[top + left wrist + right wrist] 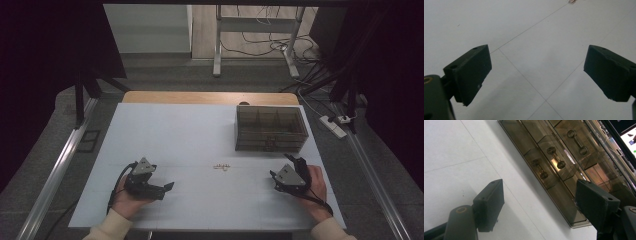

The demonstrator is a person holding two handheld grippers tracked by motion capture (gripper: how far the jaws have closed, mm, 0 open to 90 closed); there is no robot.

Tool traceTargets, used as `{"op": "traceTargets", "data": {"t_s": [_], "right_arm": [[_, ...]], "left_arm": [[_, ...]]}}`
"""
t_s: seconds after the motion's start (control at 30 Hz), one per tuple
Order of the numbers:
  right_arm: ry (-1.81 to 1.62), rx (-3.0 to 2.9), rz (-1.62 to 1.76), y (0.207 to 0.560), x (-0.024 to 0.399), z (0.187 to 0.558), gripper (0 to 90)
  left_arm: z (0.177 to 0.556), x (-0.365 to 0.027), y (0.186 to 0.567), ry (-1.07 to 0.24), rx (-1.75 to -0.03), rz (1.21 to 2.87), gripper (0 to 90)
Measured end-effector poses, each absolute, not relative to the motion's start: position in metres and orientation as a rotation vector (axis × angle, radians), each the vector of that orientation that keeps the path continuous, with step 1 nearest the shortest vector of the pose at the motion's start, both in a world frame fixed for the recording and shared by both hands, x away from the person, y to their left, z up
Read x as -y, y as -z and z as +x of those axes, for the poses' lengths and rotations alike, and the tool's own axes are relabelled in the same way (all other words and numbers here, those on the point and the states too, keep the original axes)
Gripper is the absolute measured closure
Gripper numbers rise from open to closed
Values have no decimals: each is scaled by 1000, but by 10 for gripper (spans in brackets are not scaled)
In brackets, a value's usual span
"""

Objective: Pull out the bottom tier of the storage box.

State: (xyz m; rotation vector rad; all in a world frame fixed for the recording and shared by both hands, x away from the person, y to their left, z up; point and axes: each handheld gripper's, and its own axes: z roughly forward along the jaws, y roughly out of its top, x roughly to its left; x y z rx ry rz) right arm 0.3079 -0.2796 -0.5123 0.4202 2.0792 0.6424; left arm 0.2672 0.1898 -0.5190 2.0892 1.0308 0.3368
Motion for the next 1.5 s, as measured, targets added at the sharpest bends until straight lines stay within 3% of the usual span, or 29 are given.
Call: {"op": "traceTargets", "data": {"t_s": [0.33, 1.5], "right_arm": [[-629, -2076, 413, 514, 279, 312, 244], [-599, -2087, 374, 520, 275, 325, 422]], "left_arm": [[267, -190, 519, -338, -1031, 2090, 71], [267, -190, 519, -336, -1032, 2089, 71]]}}
